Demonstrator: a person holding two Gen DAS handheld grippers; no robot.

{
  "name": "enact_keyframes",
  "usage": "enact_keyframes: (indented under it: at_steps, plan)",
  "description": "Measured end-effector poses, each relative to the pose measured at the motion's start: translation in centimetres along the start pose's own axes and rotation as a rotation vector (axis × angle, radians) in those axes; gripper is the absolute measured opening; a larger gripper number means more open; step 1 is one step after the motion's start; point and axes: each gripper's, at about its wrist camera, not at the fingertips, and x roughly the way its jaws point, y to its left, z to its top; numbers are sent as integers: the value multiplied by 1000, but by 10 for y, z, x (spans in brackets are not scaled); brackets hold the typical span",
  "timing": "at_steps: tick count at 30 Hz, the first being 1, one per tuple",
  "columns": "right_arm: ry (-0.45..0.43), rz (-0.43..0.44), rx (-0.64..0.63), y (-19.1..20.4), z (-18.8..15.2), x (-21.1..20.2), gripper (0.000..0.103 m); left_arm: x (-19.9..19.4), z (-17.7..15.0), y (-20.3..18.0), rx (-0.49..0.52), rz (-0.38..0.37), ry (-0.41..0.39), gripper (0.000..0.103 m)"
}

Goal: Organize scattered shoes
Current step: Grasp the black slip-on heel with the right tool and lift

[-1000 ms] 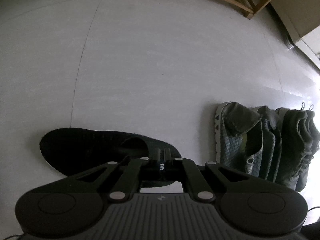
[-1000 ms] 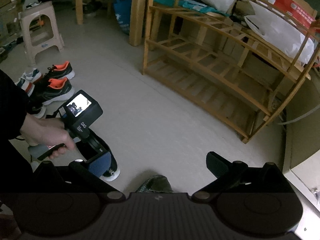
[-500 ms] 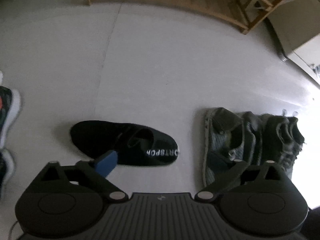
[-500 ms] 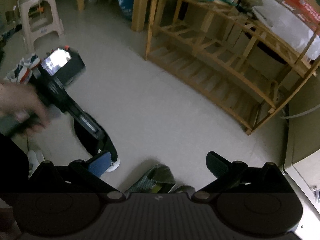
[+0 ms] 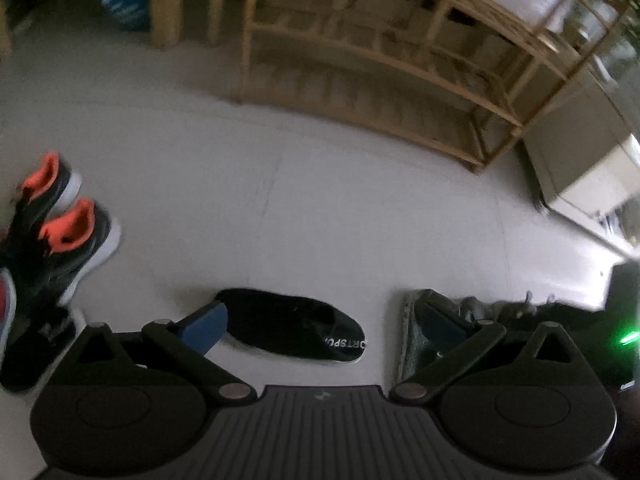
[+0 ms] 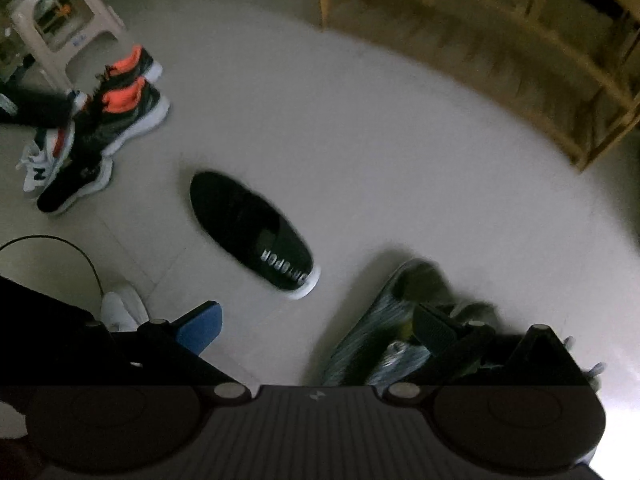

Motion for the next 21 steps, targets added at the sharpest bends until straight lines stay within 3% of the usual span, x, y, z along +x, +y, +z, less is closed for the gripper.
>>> enact_keyframes:
  at_steps: [6,15,21]
  plan:
    - [87,20,38,13,10,42,103,-11,13,16,-132,-93,23,103]
    - [107,-24,69,35,38,132,103,-33,28,13,-188,-233,19,103]
    - [126,-41,112,43,38,152,103,-41,37,20,-257,-286,16,103]
